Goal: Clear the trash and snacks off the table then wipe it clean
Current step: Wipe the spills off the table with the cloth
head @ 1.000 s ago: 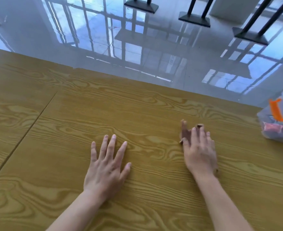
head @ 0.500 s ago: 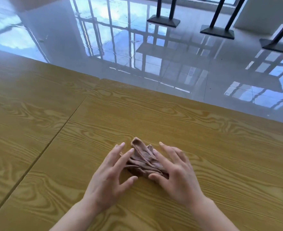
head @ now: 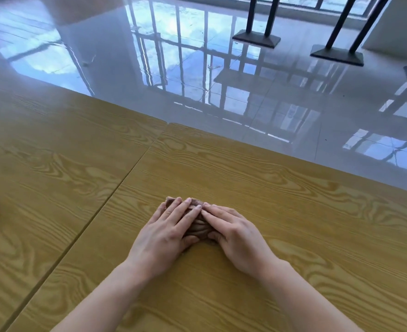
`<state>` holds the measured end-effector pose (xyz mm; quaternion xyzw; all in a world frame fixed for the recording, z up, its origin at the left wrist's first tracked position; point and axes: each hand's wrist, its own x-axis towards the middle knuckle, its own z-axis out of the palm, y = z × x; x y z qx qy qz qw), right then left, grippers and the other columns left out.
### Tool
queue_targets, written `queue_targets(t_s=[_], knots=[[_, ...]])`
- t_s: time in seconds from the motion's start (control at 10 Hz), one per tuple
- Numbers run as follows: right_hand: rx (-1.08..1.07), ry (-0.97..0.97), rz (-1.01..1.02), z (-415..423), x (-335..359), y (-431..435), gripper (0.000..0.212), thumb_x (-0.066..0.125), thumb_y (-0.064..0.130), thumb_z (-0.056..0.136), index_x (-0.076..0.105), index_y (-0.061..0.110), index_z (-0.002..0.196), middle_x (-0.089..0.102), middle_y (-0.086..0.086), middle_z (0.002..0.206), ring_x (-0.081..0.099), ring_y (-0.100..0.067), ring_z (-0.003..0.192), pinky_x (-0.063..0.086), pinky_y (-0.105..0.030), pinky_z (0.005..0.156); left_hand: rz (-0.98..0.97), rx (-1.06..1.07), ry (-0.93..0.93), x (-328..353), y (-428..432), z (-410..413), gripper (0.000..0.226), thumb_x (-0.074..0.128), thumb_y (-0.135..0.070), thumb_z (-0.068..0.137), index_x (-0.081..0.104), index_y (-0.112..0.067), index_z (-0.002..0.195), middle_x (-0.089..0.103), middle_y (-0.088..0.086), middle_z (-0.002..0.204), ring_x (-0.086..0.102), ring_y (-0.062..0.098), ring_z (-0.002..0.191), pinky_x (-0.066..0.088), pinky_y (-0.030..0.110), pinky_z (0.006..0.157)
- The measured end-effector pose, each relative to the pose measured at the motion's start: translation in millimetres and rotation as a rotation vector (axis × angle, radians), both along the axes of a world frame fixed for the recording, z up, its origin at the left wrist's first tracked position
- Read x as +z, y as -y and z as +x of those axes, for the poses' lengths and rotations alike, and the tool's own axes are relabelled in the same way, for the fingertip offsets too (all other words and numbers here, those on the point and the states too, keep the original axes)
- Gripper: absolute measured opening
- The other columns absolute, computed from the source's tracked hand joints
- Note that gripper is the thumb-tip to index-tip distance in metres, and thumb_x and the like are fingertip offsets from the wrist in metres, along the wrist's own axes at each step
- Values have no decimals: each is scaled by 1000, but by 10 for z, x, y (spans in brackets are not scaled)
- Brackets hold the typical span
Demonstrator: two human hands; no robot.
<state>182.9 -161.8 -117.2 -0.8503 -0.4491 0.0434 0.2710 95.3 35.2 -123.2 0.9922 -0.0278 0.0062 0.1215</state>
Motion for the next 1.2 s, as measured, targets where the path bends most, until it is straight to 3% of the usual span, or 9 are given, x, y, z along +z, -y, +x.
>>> queue_targets(t_s=[0.2,0.5,0.7,1.0,1.2], knots=[[-7,10,-59,391,-40,-433,53,61,12,94,47,14,146,44,0,153,38,-19,142,24,-26,119,-1,4,-47,-21,-457,410,69,27,-62,91,8,-37,153,9,-3,163,-1,13,149,7,34,122],[-49,54,-97,860,-133,-930,53,48,14,102,32,12,153,28,-5,160,24,-19,149,10,-27,123,-8,6,-64,-120,-911,1042,66,37,-50,98,2,-35,153,3,-2,164,-6,14,149,-1,31,121],[-71,55,-100,1048,-157,-1072,53,45,15,103,30,11,153,27,-6,161,21,-20,150,9,-28,123,-39,-7,-78,-148,-1088,1277,65,39,-47,99,3,-38,152,1,-7,164,-10,8,148,-4,27,119],[-81,29,-121,1093,-157,-1108,53,44,16,103,28,13,154,25,-4,162,18,-18,151,7,-27,123,-9,-5,-104,-94,-1087,1348,65,39,-46,99,3,-35,153,1,-6,164,-9,11,148,-2,31,121],[-100,-115,-206,1082,83,-1047,59,42,35,104,20,22,156,12,-1,166,5,-19,152,3,-32,123,67,145,-148,226,-813,1331,66,44,-42,97,13,-33,153,8,3,163,1,21,150,3,42,121]])
